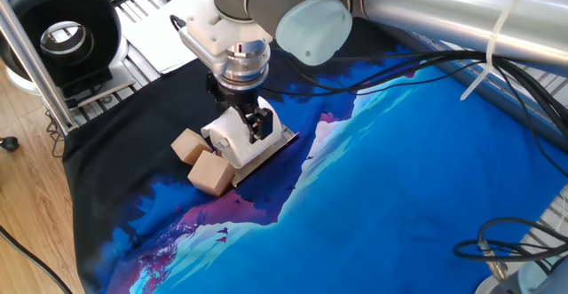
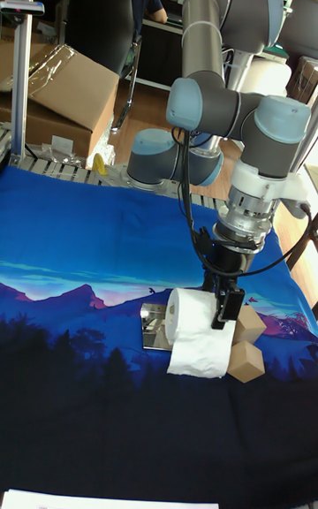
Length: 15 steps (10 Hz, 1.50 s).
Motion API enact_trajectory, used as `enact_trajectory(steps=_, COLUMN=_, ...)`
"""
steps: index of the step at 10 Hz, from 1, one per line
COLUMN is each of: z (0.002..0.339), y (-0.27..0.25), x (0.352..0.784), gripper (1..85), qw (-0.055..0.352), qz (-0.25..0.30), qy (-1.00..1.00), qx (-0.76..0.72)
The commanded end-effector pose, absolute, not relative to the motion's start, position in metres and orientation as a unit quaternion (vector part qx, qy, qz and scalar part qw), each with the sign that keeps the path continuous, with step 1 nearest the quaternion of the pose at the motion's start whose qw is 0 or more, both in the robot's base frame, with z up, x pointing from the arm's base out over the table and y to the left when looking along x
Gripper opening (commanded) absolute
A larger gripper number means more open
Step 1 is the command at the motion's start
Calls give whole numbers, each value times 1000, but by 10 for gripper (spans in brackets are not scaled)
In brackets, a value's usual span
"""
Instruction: Put the toilet paper on its holder
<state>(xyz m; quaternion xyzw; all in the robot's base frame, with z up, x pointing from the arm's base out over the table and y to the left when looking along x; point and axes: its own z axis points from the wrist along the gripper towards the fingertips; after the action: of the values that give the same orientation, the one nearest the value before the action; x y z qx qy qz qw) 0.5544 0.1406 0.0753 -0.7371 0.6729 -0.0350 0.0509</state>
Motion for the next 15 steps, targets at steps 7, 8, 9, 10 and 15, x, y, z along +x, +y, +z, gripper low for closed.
enact_trajectory(steps=7, z=105, y=114, x=559, gripper=850, qw=37, qz=-49, qy=699, qx=-712)
enact_trajectory(steps=8, z=110, y=108, x=553, gripper=850, qw=35, qz=-44, qy=721, qx=-690)
enact_trajectory(steps=9, z=116, y=104, x=553, gripper=847, qw=38, qz=-39, qy=734, qx=-677)
enact_trajectory(steps=10, z=125, y=97, x=556, gripper=830, qw=35, qz=-39, qy=744, qx=-667)
enact_trajectory(steps=15, z=190, y=-1, x=586, gripper=647, qw=7, qz=-48, qy=831, qx=-554)
